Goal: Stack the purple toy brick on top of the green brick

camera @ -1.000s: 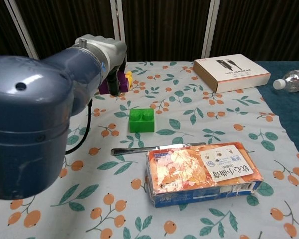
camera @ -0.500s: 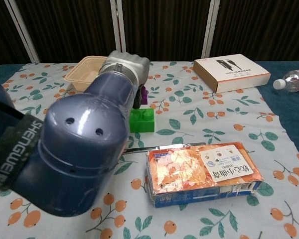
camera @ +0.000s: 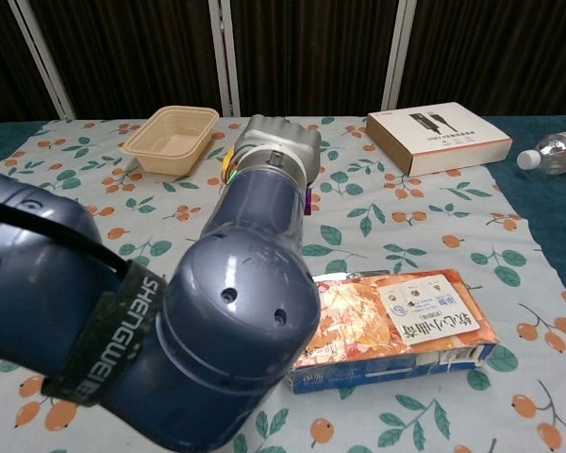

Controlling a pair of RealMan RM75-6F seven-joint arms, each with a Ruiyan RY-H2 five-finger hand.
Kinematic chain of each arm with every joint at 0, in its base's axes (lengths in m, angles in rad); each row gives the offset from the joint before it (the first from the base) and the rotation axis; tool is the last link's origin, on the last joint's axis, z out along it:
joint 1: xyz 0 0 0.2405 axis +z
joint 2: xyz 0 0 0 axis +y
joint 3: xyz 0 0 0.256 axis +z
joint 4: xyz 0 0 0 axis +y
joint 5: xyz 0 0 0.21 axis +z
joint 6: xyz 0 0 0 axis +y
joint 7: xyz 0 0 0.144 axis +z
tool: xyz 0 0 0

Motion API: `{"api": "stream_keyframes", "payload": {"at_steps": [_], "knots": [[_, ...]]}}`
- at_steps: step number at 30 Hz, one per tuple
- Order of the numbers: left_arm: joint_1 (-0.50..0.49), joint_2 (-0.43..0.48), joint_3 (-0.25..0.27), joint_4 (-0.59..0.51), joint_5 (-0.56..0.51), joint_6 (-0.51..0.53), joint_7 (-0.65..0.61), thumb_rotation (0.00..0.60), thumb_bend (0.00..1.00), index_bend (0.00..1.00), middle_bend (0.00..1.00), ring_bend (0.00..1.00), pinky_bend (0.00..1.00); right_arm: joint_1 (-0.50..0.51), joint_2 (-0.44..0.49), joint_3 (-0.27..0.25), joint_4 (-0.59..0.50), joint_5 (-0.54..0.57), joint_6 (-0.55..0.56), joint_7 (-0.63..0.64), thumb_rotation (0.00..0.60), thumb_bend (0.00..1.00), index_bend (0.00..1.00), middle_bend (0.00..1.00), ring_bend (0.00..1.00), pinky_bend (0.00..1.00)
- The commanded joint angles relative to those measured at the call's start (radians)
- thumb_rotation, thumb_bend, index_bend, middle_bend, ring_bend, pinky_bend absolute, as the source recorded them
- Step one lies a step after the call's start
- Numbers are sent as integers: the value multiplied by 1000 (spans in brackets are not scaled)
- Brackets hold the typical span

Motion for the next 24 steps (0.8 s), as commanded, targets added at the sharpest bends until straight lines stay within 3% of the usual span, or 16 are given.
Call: {"api": "stream_keyframes", "payload": {"at_steps": [1,24], "knots": [[4,-1,4,7,1,5,3,600,394,493,429,131,51,0,-1,-2,2,-3,-1,0,600,151,140,145,149,12],[35,2,12,34,10,-15,-12,600,395,493,429,131,51,5,-6,-1,-1,12,-11,-14,600,150,140,144,149,12]]}}
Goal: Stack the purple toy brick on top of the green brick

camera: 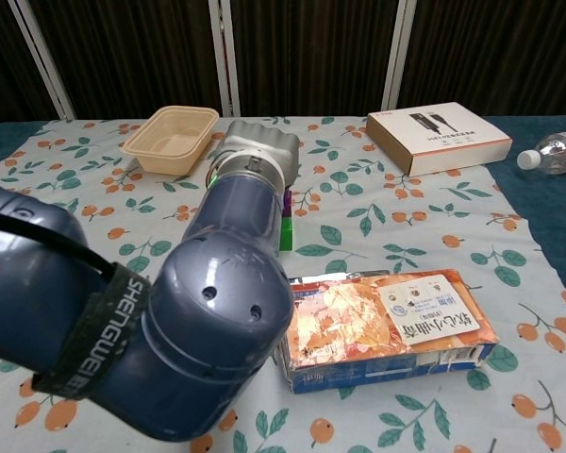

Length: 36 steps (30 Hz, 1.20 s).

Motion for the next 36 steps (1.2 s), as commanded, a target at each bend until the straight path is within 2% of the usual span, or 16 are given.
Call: {"api": "stream_keyframes", "payload": {"at_steps": [1,36], "knots": [[-2,-2,-1,2,1,0,3,600,395,493,429,131,51,0,0,0,1,-1,0,2,600,151,140,145,149,12],[6,-52,10,115,13,-64,-20,600,394,489,422,131,51,-2,5,-2,-2,4,0,8,600,150,139,144,149,12]]}}
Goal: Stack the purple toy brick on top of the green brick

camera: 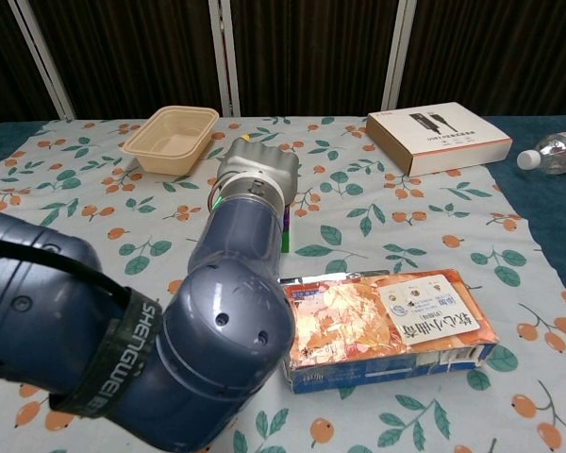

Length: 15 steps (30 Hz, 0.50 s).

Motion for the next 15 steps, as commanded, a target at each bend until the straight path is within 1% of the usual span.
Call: {"api": "stream_keyframes", "payload": {"at_steps": [1,15], "knots": [[0,-4,-1,8,3,-4,-3,600,394,488,422,131,51,0,0,-1,-1,0,-1,0,600,150,140,144,149,12],[24,-19,12,52,19,-30,-25,600,394,482,414,129,51,2,-2,0,0,4,-4,-6,600,150,140,144,149,12]]}}
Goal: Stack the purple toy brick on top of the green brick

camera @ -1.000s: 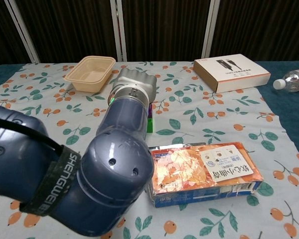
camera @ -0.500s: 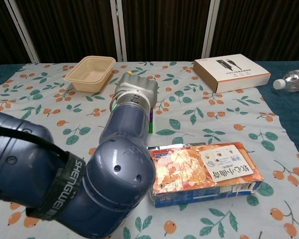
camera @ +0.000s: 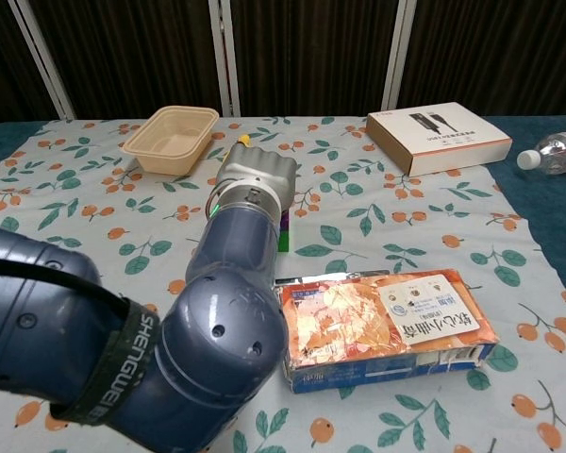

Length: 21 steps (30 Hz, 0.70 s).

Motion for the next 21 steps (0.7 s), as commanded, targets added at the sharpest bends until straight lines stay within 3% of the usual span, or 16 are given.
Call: {"api": "stream_keyframes", "payload": {"at_steps": [1,8,16,21], "knots": [[5,-2,1,8,3,-6,-5,600,394,482,414,129,51,1,-2,0,1,2,-2,-3,600,150,140,144,149,12],[6,1,-7,-1,21,-3,-3,600,394,465,393,120,51,3,-4,1,1,6,-5,-5,600,150,142,144,149,12],[8,23,-13,-62,38,21,19,600,376,255,146,4,22,3,-4,-1,0,2,-5,-8,600,150,142,144,149,12],[17,37,-9,-89,36,28,34,600,371,193,63,0,12,2,-3,-2,-3,-1,-2,-7,600,149,145,144,149,12]]}}
